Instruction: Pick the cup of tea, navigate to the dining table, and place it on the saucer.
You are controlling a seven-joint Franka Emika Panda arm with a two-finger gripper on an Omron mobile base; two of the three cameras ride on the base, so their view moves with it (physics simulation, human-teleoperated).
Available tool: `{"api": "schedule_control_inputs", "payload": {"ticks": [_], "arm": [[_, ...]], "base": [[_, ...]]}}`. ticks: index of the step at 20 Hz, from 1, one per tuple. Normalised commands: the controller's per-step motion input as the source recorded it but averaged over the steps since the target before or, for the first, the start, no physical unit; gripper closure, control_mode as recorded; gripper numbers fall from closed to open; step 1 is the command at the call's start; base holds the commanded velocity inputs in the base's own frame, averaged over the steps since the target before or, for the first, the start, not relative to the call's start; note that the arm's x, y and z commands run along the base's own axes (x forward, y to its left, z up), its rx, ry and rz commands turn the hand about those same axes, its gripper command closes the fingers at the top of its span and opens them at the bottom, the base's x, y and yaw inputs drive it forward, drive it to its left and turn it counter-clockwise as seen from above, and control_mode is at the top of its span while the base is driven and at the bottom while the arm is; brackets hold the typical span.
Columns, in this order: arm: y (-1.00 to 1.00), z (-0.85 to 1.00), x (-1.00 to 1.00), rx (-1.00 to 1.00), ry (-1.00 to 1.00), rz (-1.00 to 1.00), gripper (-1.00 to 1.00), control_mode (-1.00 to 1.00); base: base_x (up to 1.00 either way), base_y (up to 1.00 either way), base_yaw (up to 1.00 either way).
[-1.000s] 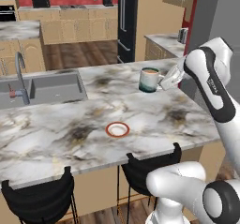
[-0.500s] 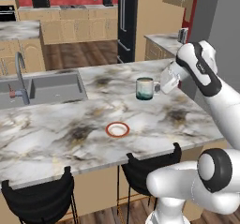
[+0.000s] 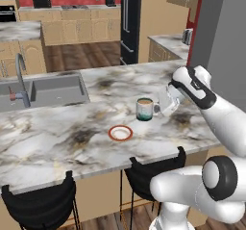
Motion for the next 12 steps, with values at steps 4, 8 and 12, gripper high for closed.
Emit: {"api": "schedule_control_inputs", "payload": {"ticks": [4,8,12], "arm": [[0.00,-0.74,0.47,0.03,0.00,0.04,1.00,-1.00],[0.01,-0.46,0.53,0.00,0.00,0.05,1.00,-1.00],[0.12,-0.31,0.44,0.00,0.00,0.04,1.00,-1.00]], "base": [[0.00,0.00,0.00],[0.00,0.00,0.00],[0.00,0.00,0.00]]}}
